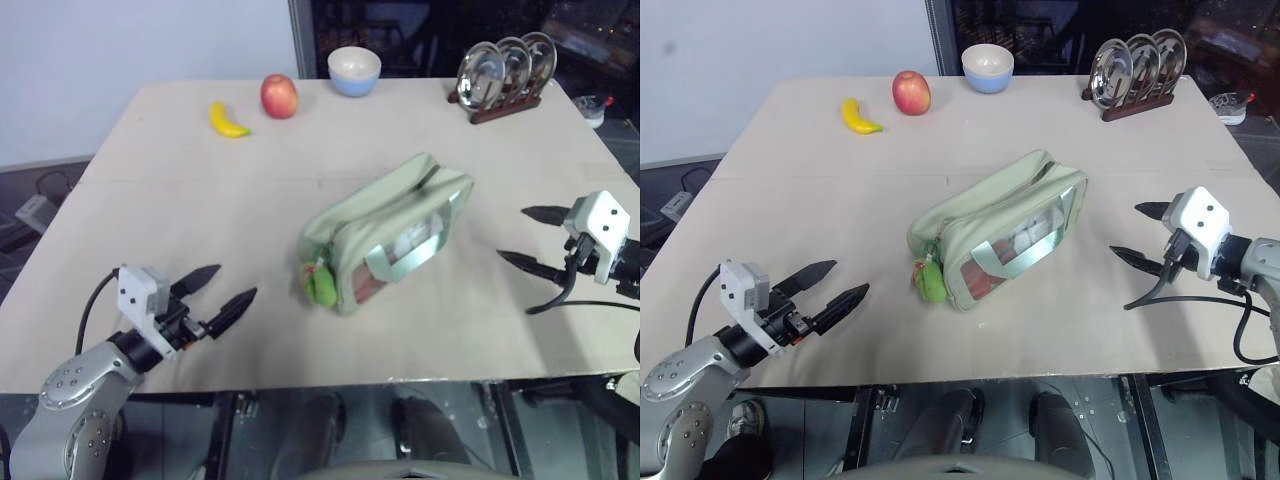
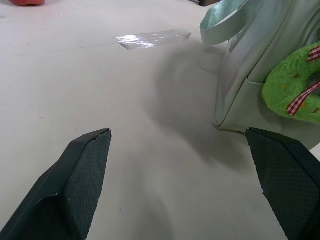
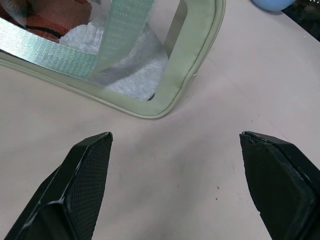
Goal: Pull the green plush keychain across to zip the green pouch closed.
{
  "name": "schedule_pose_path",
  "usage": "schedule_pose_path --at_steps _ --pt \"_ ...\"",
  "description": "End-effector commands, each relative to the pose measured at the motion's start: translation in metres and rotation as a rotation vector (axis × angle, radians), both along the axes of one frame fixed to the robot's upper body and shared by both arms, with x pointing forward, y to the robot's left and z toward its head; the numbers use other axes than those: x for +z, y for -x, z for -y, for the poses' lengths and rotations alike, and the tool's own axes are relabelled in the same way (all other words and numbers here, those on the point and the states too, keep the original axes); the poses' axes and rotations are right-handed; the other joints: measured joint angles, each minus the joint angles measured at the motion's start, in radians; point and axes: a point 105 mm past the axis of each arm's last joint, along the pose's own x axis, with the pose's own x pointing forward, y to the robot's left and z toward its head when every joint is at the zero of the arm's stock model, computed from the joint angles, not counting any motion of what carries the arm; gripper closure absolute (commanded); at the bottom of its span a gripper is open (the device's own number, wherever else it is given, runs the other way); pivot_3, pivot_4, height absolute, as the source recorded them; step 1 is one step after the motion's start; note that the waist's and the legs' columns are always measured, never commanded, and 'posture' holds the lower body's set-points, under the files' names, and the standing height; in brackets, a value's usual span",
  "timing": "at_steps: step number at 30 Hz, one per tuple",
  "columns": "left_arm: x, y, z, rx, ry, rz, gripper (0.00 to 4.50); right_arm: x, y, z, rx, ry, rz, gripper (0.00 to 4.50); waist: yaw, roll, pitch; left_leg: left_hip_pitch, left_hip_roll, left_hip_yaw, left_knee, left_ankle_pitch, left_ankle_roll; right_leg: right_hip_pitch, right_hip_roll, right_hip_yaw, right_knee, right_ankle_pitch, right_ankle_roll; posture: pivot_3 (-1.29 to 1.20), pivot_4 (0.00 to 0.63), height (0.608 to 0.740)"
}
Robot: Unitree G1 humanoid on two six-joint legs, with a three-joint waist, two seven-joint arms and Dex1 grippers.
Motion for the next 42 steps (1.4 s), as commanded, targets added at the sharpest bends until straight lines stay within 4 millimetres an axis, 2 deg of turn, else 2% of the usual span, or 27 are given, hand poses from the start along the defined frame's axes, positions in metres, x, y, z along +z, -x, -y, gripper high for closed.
schedule_pose_path --at_steps 1,6,11,20,24,25,26,28,31,33,42 --pt "0.017 0.001 0.007 -0.057 0.009 0.080 0.03 0.019 -0.001 -0.009 0.042 0.043 0.110 0.35 0.000 0.000 0.000 0.000 0.000 0.000 0.000 0.000 0.000 0.000 0.000 0.000 0.000 0.000 0.000 0.00 0.150 0.740" --pt "0.043 0.005 0.018 -0.208 0.094 0.205 0.03 0.050 0.003 -0.039 0.160 0.156 0.338 0.35 -0.002 0.002 0.000 0.000 0.000 0.000 0.000 0.000 0.000 0.000 0.000 0.000 0.001 0.000 0.000 0.00 0.150 0.740" --pt "0.047 0.009 0.017 -0.311 0.100 0.201 0.03 0.064 0.010 -0.069 0.315 0.246 0.449 0.35 -0.003 0.002 0.000 0.000 0.000 0.000 0.000 0.000 0.000 0.000 0.001 0.000 0.000 0.000 0.000 0.00 0.150 0.740" --pt "0.041 0.014 0.022 -0.412 0.075 0.153 0.03 0.065 0.016 -0.138 0.637 0.407 0.618 0.35 -0.006 0.002 0.001 0.001 0.000 0.001 0.001 0.000 -0.001 0.000 0.001 0.000 0.001 0.000 0.000 0.00 0.150 0.740" --pt "0.041 0.016 0.023 -0.426 0.056 0.156 0.03 0.055 0.007 -0.149 0.708 0.465 0.615 0.35 -0.005 0.002 0.001 0.001 0.000 0.000 0.001 0.001 -0.001 0.000 0.001 0.000 0.000 0.000 0.000 0.00 0.150 0.740" --pt "0.042 0.017 0.023 -0.430 0.052 0.158 0.00 0.052 0.003 -0.149 0.719 0.487 0.613 0.90 -0.003 0.002 0.001 0.001 0.000 0.000 0.001 0.001 -0.001 0.000 0.001 0.000 0.001 0.000 0.000 0.00 0.150 0.740" --pt "0.043 0.019 0.024 -0.437 0.046 0.161 0.00 0.050 0.000 -0.148 0.730 0.503 0.607 1.21 -0.002 0.002 0.001 0.001 0.000 0.000 0.001 0.001 -0.001 0.000 0.001 0.000 0.001 0.000 0.000 0.00 0.150 0.740" --pt "0.044 0.025 0.026 -0.463 0.034 0.162 0.00 0.048 -0.003 -0.146 0.739 0.507 0.594 2.17 -0.002 0.002 0.001 0.001 0.000 0.001 0.001 0.001 -0.001 0.000 0.000 0.000 0.000 0.000 0.000 0.00 0.150 0.740" --pt "0.051 0.034 0.031 -0.506 0.027 0.179 0.00 0.050 -0.008 -0.144 0.737 0.507 0.590 3.76 -0.004 0.002 0.001 0.001 0.000 0.001 0.000 0.002 -0.003 0.000 0.000 0.000 0.001 0.000 0.000 0.00 0.150 0.740" --pt "0.057 0.038 0.035 -0.532 0.028 0.189 0.00 0.052 -0.012 -0.143 0.725 0.506 0.587 4.45 -0.004 0.002 0.001 0.001 0.000 0.000 0.000 0.002 -0.003 0.000 0.001 0.000 0.001 0.000 0.000 0.00 0.150 0.740" --pt "0.071 0.038 0.048 -0.573 0.049 0.218 0.00 0.063 -0.040 -0.140 0.623 0.504 0.574 4.45 -0.004 0.003 0.001 0.001 0.000 0.000 0.000 0.002 -0.004 0.000 0.001 0.000 0.001 0.001 -0.001 0.00 0.150 0.740"
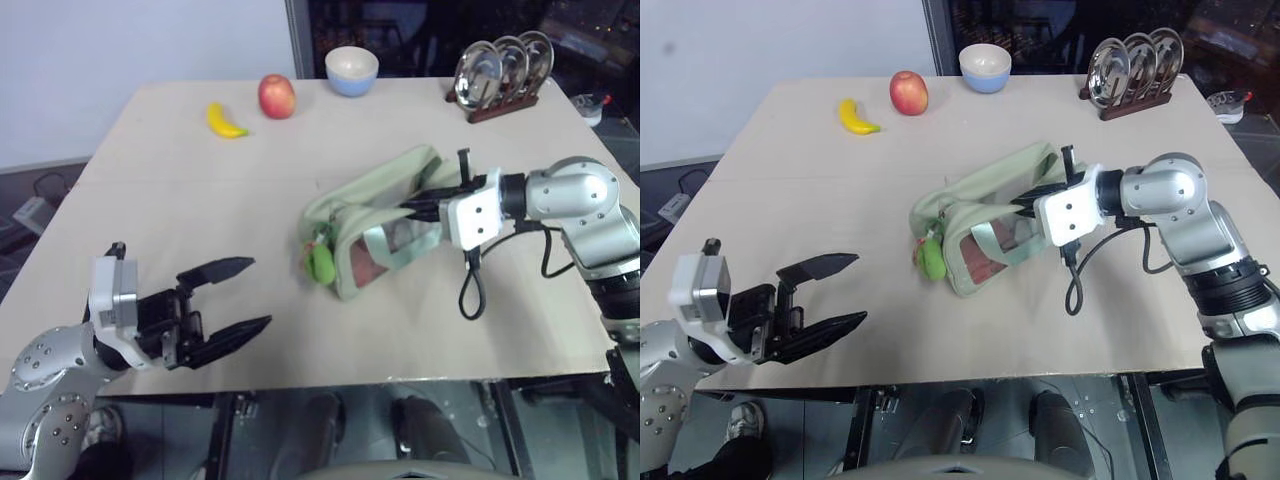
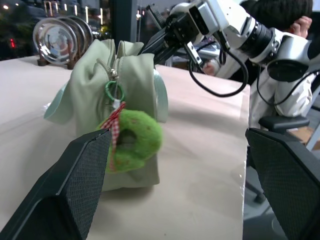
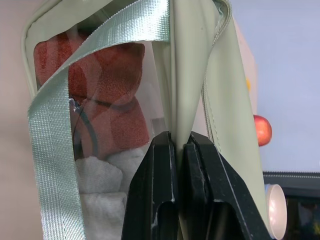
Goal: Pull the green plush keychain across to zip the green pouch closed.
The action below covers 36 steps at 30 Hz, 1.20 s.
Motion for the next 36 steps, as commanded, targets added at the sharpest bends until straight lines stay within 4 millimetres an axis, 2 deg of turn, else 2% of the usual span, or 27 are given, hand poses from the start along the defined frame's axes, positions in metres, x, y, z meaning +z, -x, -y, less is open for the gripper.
schedule_pose_path --at_steps 1,6,9,11,15,19,20,25,28,36 --pt "0.012 0.003 0.007 -0.028 -0.004 0.049 0.00 0.020 -0.016 0.002 -0.073 -0.040 0.054 4.45 0.000 0.000 0.000 0.000 0.000 0.000 0.000 0.000 0.000 0.000 0.000 0.000 0.000 0.000 0.000 0.00 0.150 0.740" --pt "0.013 -0.008 0.004 0.042 0.029 0.055 0.00 0.036 -0.050 0.007 -0.281 -0.089 0.072 4.45 0.000 0.000 0.000 0.000 0.000 0.001 0.000 0.001 -0.001 -0.001 0.000 0.000 0.001 0.000 0.000 0.00 0.150 0.740" --pt "0.008 -0.016 0.001 0.112 0.039 0.044 0.00 0.042 -0.058 0.004 -0.370 -0.131 0.026 4.45 0.000 0.000 0.000 -0.001 0.000 0.001 0.000 0.001 -0.001 -0.002 0.000 0.000 0.001 0.000 0.000 0.00 0.150 0.740" --pt "0.007 -0.024 -0.002 0.193 0.038 0.059 0.00 0.040 -0.057 -0.001 -0.418 -0.150 -0.029 4.45 0.000 0.000 0.000 -0.001 0.000 0.001 0.000 0.001 -0.001 -0.002 0.000 0.001 0.001 0.000 0.000 0.00 0.150 0.740" --pt "0.006 -0.039 -0.007 0.315 0.063 0.070 0.00 0.032 -0.045 -0.017 -0.387 -0.145 -0.066 4.45 0.000 0.000 0.000 -0.001 0.000 0.001 0.000 0.001 -0.001 -0.003 0.000 0.001 0.001 0.000 0.000 0.00 0.150 0.740" --pt "-0.005 -0.066 -0.011 0.493 0.040 -0.012 0.00 0.023 -0.043 -0.021 -0.403 -0.134 -0.079 4.45 0.001 0.000 0.000 -0.001 -0.001 0.001 0.000 0.000 -0.001 -0.003 0.000 0.001 0.002 0.000 0.000 0.00 0.150 0.740" --pt "-0.009 -0.075 -0.014 0.566 -0.010 -0.014 0.00 0.022 -0.043 -0.021 -0.407 -0.133 -0.081 4.45 0.001 0.000 0.000 -0.001 -0.001 0.001 0.000 0.000 -0.001 -0.003 0.000 0.000 0.003 0.000 0.000 0.00 0.150 0.740" --pt "-0.007 -0.106 -0.014 0.692 -0.044 0.012 0.00 0.019 -0.042 -0.022 -0.418 -0.140 -0.088 4.45 0.001 0.000 0.000 -0.001 -0.002 0.001 0.001 0.001 -0.001 -0.003 0.000 -0.001 0.005 0.000 0.000 0.00 0.150 0.740" --pt "-0.008 -0.129 -0.007 0.761 -0.099 0.060 0.00 0.017 -0.039 -0.024 -0.417 -0.150 -0.097 4.45 0.002 0.000 0.000 -0.001 -0.002 0.002 0.001 0.001 -0.002 -0.005 0.000 -0.001 0.009 0.000 0.000 0.00 0.150 0.740" --pt "-0.014 -0.148 0.027 0.676 -0.132 0.101 0.00 0.018 -0.038 -0.029 -0.416 -0.163 -0.097 4.45 -0.012 -0.001 0.000 -0.001 -0.002 0.005 0.002 0.001 -0.002 -0.008 0.000 0.002 0.013 0.000 0.001 0.00 0.150 0.740"
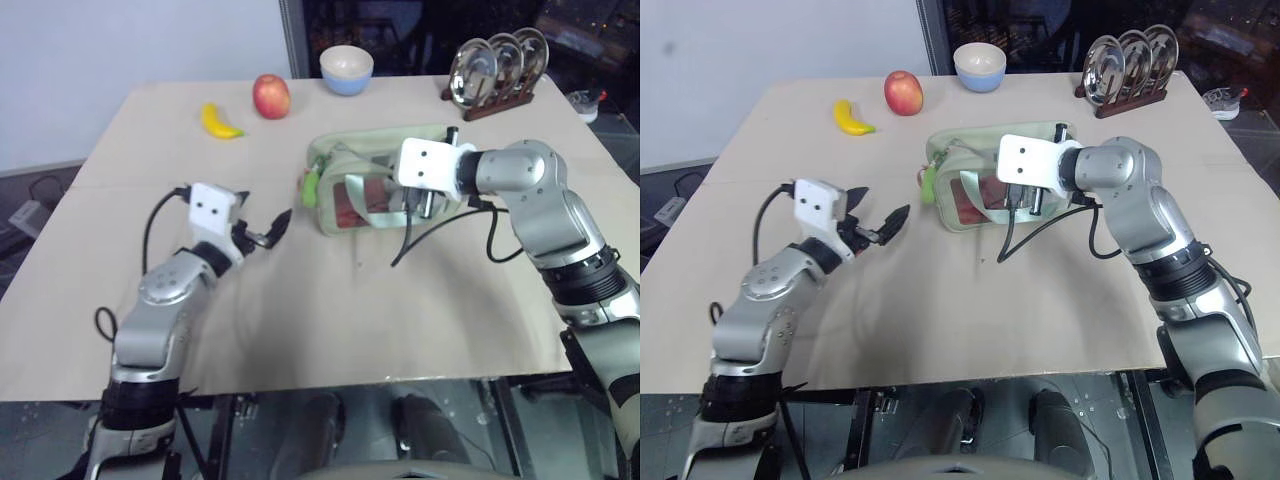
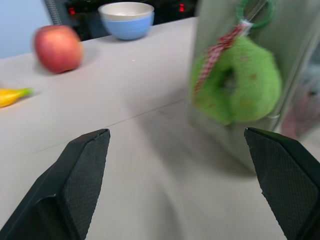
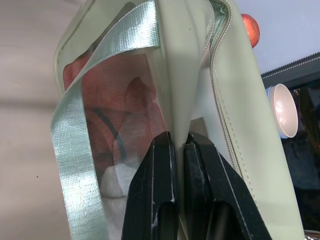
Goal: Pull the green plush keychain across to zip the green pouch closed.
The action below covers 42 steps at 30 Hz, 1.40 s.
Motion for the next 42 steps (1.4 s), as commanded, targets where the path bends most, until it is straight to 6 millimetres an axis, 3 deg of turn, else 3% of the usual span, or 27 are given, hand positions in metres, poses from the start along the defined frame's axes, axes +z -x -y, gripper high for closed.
schedule_pose_path --at_steps 1,6,7,9,10,11,16,24,30,36,39,42 --pt "0.011 -0.006 0.011 -0.045 -0.018 0.064 0.00 0.013 0.004 -0.004 0.012 -0.023 0.049 4.45 -0.004 0.000 0.000 0.000 0.000 0.000 0.000 0.000 0.000 0.000 0.000 0.000 0.000 0.000 0.000 0.00 0.150 0.740" --pt "0.011 -0.013 0.023 -0.093 -0.031 0.080 0.00 0.013 0.005 -0.007 0.015 -0.025 0.052 4.45 -0.012 0.000 0.000 0.000 0.000 0.000 0.000 0.000 0.000 0.000 0.000 0.000 0.001 0.000 0.000 0.00 0.150 0.740" --pt "0.012 -0.014 0.026 -0.101 -0.028 0.085 0.53 0.013 0.005 -0.007 0.017 -0.026 0.052 4.50 -0.012 0.000 0.000 0.000 0.000 0.000 0.000 0.000 0.000 0.000 0.000 0.000 0.001 0.000 0.000 0.00 0.150 0.740" --pt "0.013 -0.016 0.030 -0.117 -0.032 0.092 1.15 0.013 0.006 -0.008 0.018 -0.026 0.051 4.50 -0.012 0.000 0.000 0.000 0.000 0.000 0.001 0.000 0.000 0.000 0.000 0.000 0.001 0.000 0.000 0.00 0.150 0.740" --pt "0.013 -0.017 0.031 -0.121 -0.039 0.098 1.74 0.012 0.006 -0.008 0.019 -0.026 0.051 4.50 -0.012 0.000 0.000 0.000 0.000 0.000 0.001 0.000 0.000 0.000 0.000 0.000 0.001 0.000 0.000 0.00 0.150 0.740" --pt "0.013 -0.017 0.032 -0.126 -0.044 0.101 1.98 0.012 0.006 -0.008 0.019 -0.027 0.051 4.50 -0.012 0.000 0.000 0.000 0.000 0.000 0.001 0.000 0.000 0.000 0.000 0.000 0.001 0.000 0.000 0.00 0.150 0.740" --pt "0.020 -0.016 0.028 -0.129 -0.125 0.170 4.36 0.011 0.006 -0.009 0.017 -0.033 0.046 4.50 -0.013 0.000 0.000 -0.001 0.000 0.000 0.001 0.000 0.000 -0.001 0.000 0.000 0.001 0.000 0.000 0.00 0.150 0.740" --pt "0.038 -0.020 0.014 -0.112 -0.297 0.299 4.44 0.007 0.003 -0.008 0.009 -0.037 0.040 4.50 -0.014 0.000 0.000 -0.001 0.000 0.000 0.001 0.000 0.000 -0.001 0.000 0.000 0.002 0.000 0.000 0.00 0.150 0.740" --pt "0.071 -0.017 0.009 -0.166 -0.610 0.507 4.44 0.004 0.002 -0.009 0.006 -0.038 0.033 4.50 -0.014 0.000 0.000 -0.001 0.000 0.000 0.001 0.000 0.000 -0.002 0.000 0.000 0.003 0.000 0.000 0.00 0.150 0.740" --pt "0.099 -0.017 0.034 -0.300 -0.880 0.721 4.44 0.004 0.001 -0.011 0.009 -0.045 0.032 4.50 -0.014 0.000 0.000 -0.001 -0.001 0.000 0.001 0.000 0.000 -0.002 0.000 0.000 0.003 0.000 0.000 0.00 0.150 0.740" --pt "0.098 -0.017 0.051 -0.419 -0.922 0.737 4.44 0.004 0.000 -0.013 0.009 -0.049 0.032 4.50 -0.018 0.000 0.000 -0.001 -0.001 0.000 0.001 0.000 0.000 -0.002 0.000 0.000 0.003 0.000 0.000 0.00 0.150 0.740" --pt "0.096 -0.028 0.056 -0.453 -0.899 0.668 3.62 0.004 0.000 -0.015 0.010 -0.056 0.032 4.50 -0.019 0.000 0.000 -0.001 -0.001 0.001 0.002 0.000 0.000 -0.003 0.001 0.001 0.004 0.000 0.000 0.00 0.150 0.740"
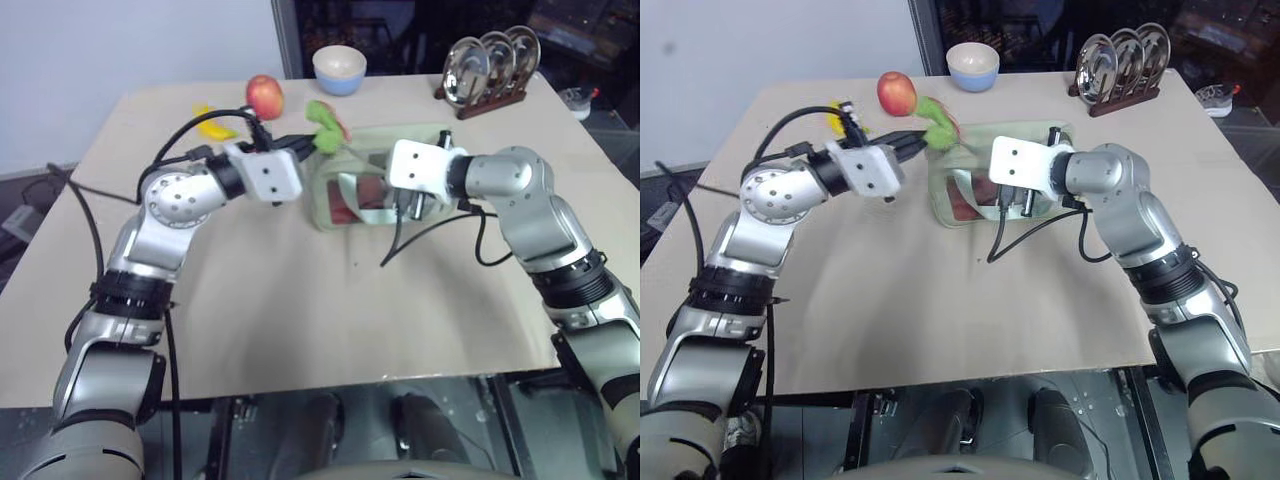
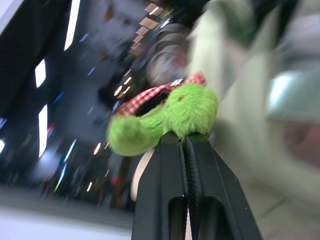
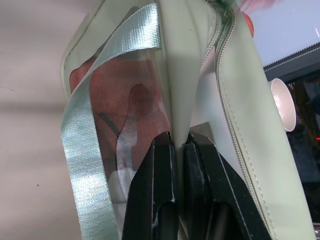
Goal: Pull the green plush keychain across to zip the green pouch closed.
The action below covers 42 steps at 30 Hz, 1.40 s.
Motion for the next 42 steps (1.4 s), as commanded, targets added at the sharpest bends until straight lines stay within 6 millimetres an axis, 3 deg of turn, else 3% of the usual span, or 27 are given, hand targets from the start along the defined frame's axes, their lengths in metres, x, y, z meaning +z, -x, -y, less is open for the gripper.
schedule_pose_path --at_steps 1,3,9,12,18,24,28,34,37,40,42 --pt "0.008 -0.005 0.004 -0.017 -0.003 -0.010 3.18 0.009 0.002 -0.006 0.018 -0.012 0.039 4.50 -0.002 0.000 0.000 0.000 0.000 0.000 0.000 0.000 0.000 0.000 0.000 0.000 0.000 0.000 0.000 0.00 0.150 0.740" --pt "0.016 -0.005 0.005 -0.033 0.040 -0.003 2.32 0.010 0.003 -0.008 0.018 -0.018 0.040 4.50 -0.004 0.000 0.000 0.000 0.000 0.000 0.000 0.000 0.000 0.000 0.001 0.000 0.000 0.000 0.000 0.00 0.150 0.740" --pt "0.034 0.006 -0.010 -0.082 0.296 -0.148 2.32 0.011 0.004 -0.009 0.014 -0.028 0.041 4.50 -0.015 0.000 0.000 0.000 0.000 0.000 0.001 0.000 0.000 0.000 0.000 0.000 0.001 0.000 0.000 0.00 0.150 0.740" --pt "0.032 0.008 -0.024 -0.060 0.389 -0.249 2.32 0.011 0.004 -0.010 0.015 -0.029 0.039 4.50 -0.021 0.000 0.000 0.000 0.000 0.000 0.002 0.000 0.000 0.000 0.000 0.000 0.001 0.000 0.000 0.00 0.150 0.740" --pt "-0.009 0.027 -0.047 -0.002 0.596 -0.545 2.32 0.011 0.004 -0.010 0.021 -0.032 0.034 4.50 -0.025 0.000 0.000 0.000 0.001 0.000 0.002 0.000 0.000 0.000 0.000 0.001 0.001 0.000 0.000 0.00 0.150 0.740" --pt "-0.060 0.027 -0.041 0.102 0.726 -0.655 2.32 0.012 0.005 -0.010 0.026 -0.029 0.032 4.50 -0.014 0.000 0.000 0.000 0.001 -0.001 0.004 0.000 0.000 0.001 0.000 0.000 0.002 0.000 0.000 0.00 0.150 0.740" --pt "-0.077 0.014 -0.035 0.167 0.781 -0.651 2.32 0.012 0.004 -0.009 0.028 -0.024 0.032 4.50 -0.013 0.000 0.000 0.000 0.001 -0.001 0.004 0.000 0.000 0.001 0.000 0.000 0.002 0.000 0.000 0.00 0.150 0.740" --pt "-0.086 0.002 -0.025 0.174 0.796 -0.643 2.32 0.013 0.005 -0.009 0.027 -0.020 0.033 4.50 -0.014 0.000 0.000 0.000 0.001 -0.001 0.004 0.000 0.000 0.001 0.000 0.000 0.002 0.000 0.000 0.00 0.150 0.740" --pt "-0.088 0.002 -0.022 0.169 0.800 -0.641 3.09 0.012 0.005 -0.008 0.018 -0.024 0.030 4.50 -0.014 0.000 0.000 0.000 0.001 -0.001 0.004 0.000 0.000 0.001 0.000 0.000 0.002 0.000 0.000 0.00 0.150 0.740" --pt "-0.087 0.001 -0.021 0.166 0.810 -0.635 4.46 0.012 0.005 -0.007 0.010 -0.032 0.024 4.50 -0.013 0.000 0.000 0.000 0.001 -0.001 0.004 0.000 0.000 0.001 -0.001 0.000 0.002 0.000 0.000 0.00 0.150 0.740" --pt "-0.086 0.001 -0.020 0.158 0.814 -0.632 4.46 0.013 0.008 -0.007 0.019 -0.042 0.009 4.50 -0.013 0.000 0.000 0.000 0.001 -0.001 0.004 0.000 0.000 0.001 -0.001 0.000 0.002 0.000 0.000 0.00 0.150 0.740"
